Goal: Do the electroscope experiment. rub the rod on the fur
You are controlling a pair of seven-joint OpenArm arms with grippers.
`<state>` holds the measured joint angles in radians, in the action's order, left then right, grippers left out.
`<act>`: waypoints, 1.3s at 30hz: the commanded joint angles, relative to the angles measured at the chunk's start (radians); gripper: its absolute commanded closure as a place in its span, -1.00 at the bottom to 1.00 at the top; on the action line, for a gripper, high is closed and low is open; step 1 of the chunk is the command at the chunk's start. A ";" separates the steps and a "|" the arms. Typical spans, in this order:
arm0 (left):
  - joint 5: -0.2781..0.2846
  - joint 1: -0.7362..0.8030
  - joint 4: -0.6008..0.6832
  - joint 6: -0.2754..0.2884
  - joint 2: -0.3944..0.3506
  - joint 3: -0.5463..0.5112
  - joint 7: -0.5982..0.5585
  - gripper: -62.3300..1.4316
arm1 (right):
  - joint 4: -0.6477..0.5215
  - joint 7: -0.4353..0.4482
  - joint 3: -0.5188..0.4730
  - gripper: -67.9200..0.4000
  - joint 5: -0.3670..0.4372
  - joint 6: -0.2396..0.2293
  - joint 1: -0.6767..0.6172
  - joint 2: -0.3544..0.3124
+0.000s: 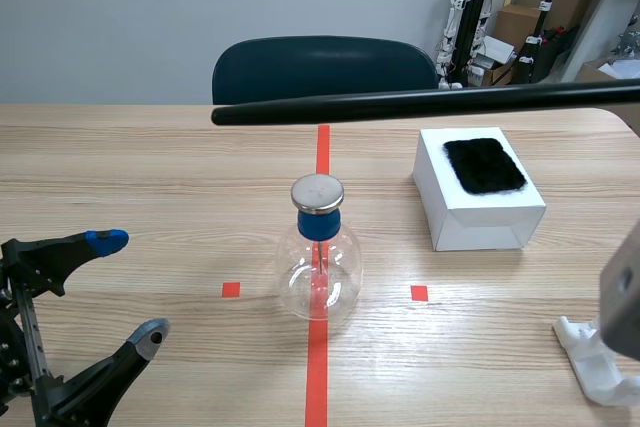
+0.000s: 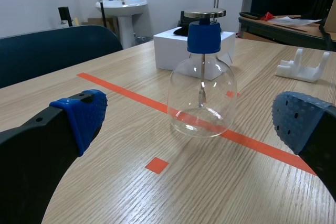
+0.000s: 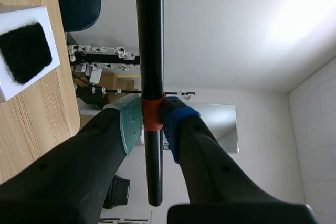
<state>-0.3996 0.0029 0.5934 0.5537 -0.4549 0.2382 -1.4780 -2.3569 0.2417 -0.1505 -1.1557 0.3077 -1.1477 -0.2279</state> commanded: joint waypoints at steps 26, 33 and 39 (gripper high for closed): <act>0.013 -0.003 0.015 0.002 -0.008 -0.001 -0.019 -1.00 | -0.004 -0.015 -0.048 0.97 0.057 0.018 0.001 -0.011; 0.013 -0.003 0.015 0.002 -0.008 -0.001 -0.019 -1.00 | -0.004 -0.013 -0.155 0.97 0.160 0.018 0.000 -0.011; 0.013 -0.003 0.015 0.002 -0.008 -0.001 -0.018 -1.00 | 0.000 0.025 -0.273 0.97 0.265 0.018 0.001 -0.013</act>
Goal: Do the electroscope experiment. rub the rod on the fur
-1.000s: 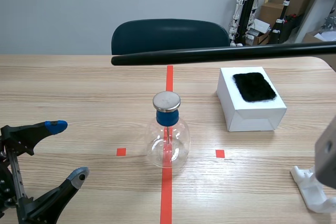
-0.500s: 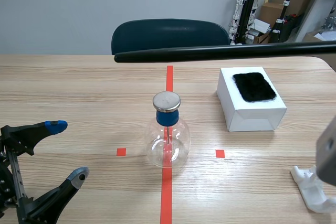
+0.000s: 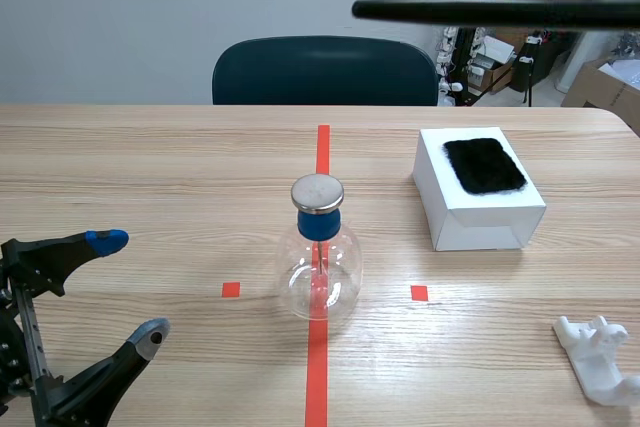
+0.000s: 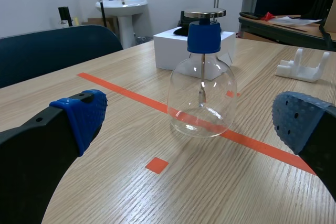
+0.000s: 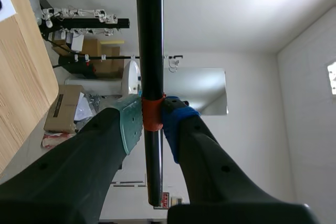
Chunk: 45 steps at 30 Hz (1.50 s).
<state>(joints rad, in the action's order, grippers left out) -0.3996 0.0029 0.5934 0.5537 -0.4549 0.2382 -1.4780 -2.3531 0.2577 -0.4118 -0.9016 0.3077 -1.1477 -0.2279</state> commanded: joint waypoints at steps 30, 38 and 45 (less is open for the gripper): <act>0.013 -0.003 0.015 0.002 -0.008 -0.001 -0.019 -1.00 | 0.803 0.066 -0.131 0.97 0.138 -0.027 0.681 -0.340; 0.013 -0.003 0.015 0.002 -0.008 -0.001 -0.019 -1.00 | 0.985 -0.012 0.137 0.97 0.062 -0.023 0.929 -0.418; 0.013 -0.003 0.015 0.002 -0.008 -0.001 -0.019 -1.00 | 1.155 -0.033 0.326 0.97 -0.045 0.026 1.107 -0.415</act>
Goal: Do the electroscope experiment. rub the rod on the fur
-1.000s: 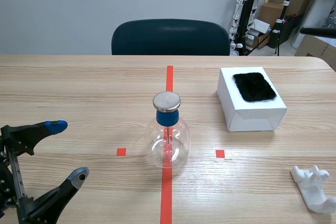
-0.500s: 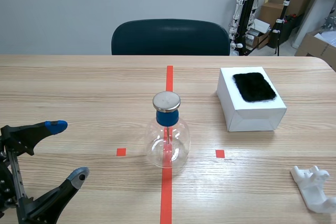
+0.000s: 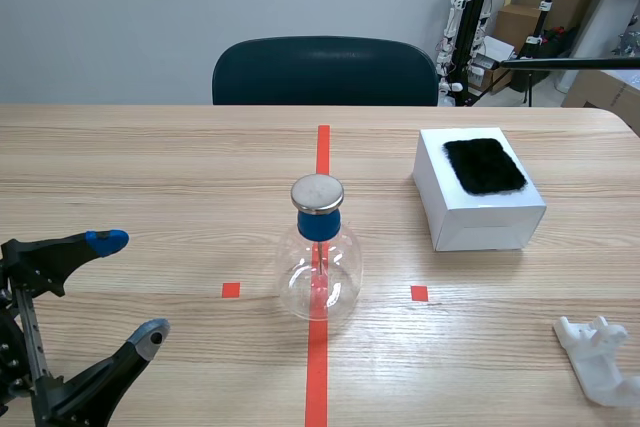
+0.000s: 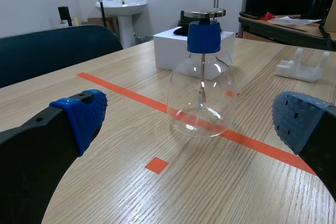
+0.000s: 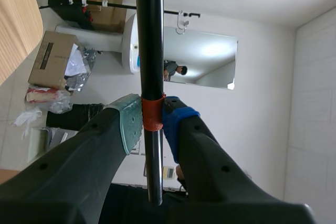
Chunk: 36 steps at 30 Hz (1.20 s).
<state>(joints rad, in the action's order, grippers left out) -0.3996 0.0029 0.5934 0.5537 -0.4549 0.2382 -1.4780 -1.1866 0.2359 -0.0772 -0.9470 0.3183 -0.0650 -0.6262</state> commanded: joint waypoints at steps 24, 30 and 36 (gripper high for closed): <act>0.014 -0.003 0.015 0.002 -0.008 -0.001 -0.019 -1.00 | 0.237 -0.068 0.091 0.97 -0.194 0.063 0.146 0.087; 0.014 -0.003 0.015 0.002 -0.008 -0.001 -0.019 -1.00 | 0.296 -0.085 0.091 0.97 -0.189 0.063 0.146 0.109; 0.014 -0.003 0.015 0.002 -0.008 -0.001 -0.019 -1.00 | 0.319 -0.113 0.091 0.97 -0.156 0.063 0.148 0.121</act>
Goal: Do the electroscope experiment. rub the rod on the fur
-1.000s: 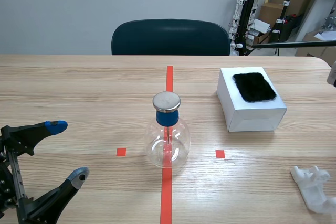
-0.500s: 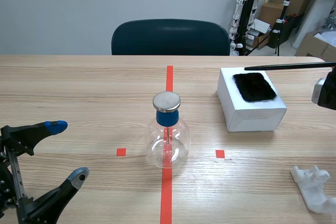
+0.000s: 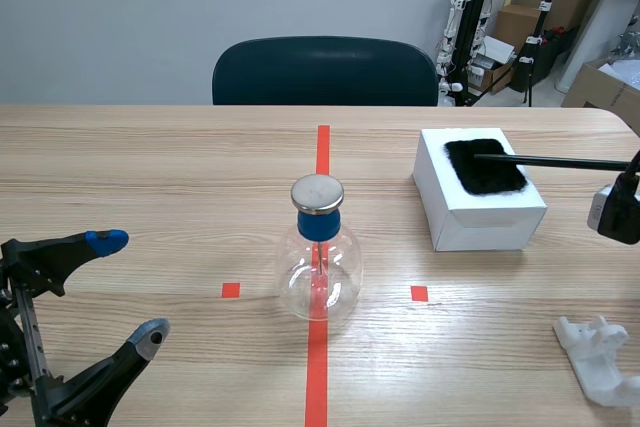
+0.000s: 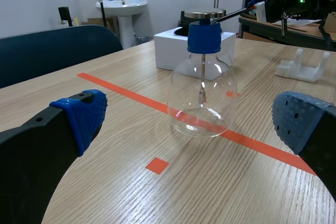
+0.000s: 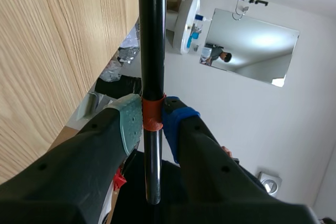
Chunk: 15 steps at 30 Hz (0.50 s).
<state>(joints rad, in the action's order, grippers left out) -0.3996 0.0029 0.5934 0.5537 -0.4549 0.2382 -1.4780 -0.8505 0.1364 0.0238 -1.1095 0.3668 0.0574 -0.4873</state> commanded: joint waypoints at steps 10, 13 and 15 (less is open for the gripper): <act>0.014 -0.003 0.015 0.002 -0.008 -0.001 -0.019 -1.00 | -0.018 0.007 -0.010 0.97 0.008 0.085 0.026 -0.019; 0.014 -0.003 0.015 0.002 -0.008 -0.001 -0.019 -1.00 | -0.018 0.008 -0.010 0.97 -0.014 0.086 0.029 -0.019; 0.014 -0.003 0.015 0.002 -0.008 -0.001 -0.019 -1.00 | -0.018 0.007 -0.010 0.97 -0.025 0.086 0.029 -0.019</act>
<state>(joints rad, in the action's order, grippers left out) -0.3996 0.0029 0.5934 0.5537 -0.4549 0.2382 -1.4780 -0.8509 0.1501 0.0238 -1.1347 0.4408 0.0608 -0.4881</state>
